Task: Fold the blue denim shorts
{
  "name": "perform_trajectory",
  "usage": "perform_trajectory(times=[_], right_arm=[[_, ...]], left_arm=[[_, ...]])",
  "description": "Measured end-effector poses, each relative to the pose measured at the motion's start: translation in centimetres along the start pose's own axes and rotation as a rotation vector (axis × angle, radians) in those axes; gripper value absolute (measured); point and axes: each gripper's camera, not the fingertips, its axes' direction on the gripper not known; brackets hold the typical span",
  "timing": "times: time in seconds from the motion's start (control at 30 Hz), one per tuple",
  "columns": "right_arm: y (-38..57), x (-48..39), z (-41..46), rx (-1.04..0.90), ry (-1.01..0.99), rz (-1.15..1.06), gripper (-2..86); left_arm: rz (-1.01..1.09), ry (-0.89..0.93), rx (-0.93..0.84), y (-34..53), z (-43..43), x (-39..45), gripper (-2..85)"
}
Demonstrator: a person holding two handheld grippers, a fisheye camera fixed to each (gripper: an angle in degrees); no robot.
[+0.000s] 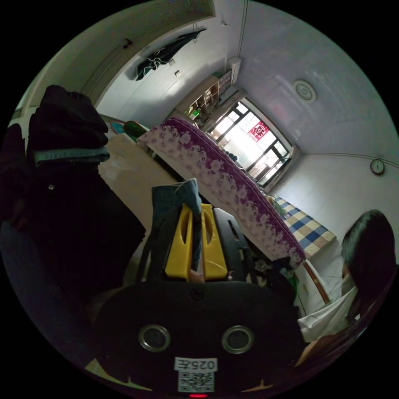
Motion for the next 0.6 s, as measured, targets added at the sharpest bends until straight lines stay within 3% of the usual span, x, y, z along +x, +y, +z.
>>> perform_trajectory(times=[0.1,0.23,0.37,0.5,0.6], right_arm=[[-1.1,0.7,5.6,-0.204,-0.033,-0.017,1.8],[-1.1,2.8,6.0,-0.208,-0.006,0.063,9.4],[0.8,5.1,2.9,-0.14,-0.043,0.143,11.3],[3.9,4.1,-0.5,0.026,-0.36,0.136,11.9],[4.7,3.1,-0.9,0.074,-0.624,0.074,12.2]], left_arm=[[-0.013,0.003,-0.002,1.9,-1.5,-2.3,-1.0],[-0.055,0.043,-0.002,4.1,-3.3,-5.5,-1.2],[-0.065,0.126,-0.029,7.6,-4.4,-8.6,-1.2],[-0.189,0.324,-0.007,11.8,-5.6,-12.0,-1.1],[-0.169,0.489,-0.04,15.8,-4.8,-9.6,-1.1]])
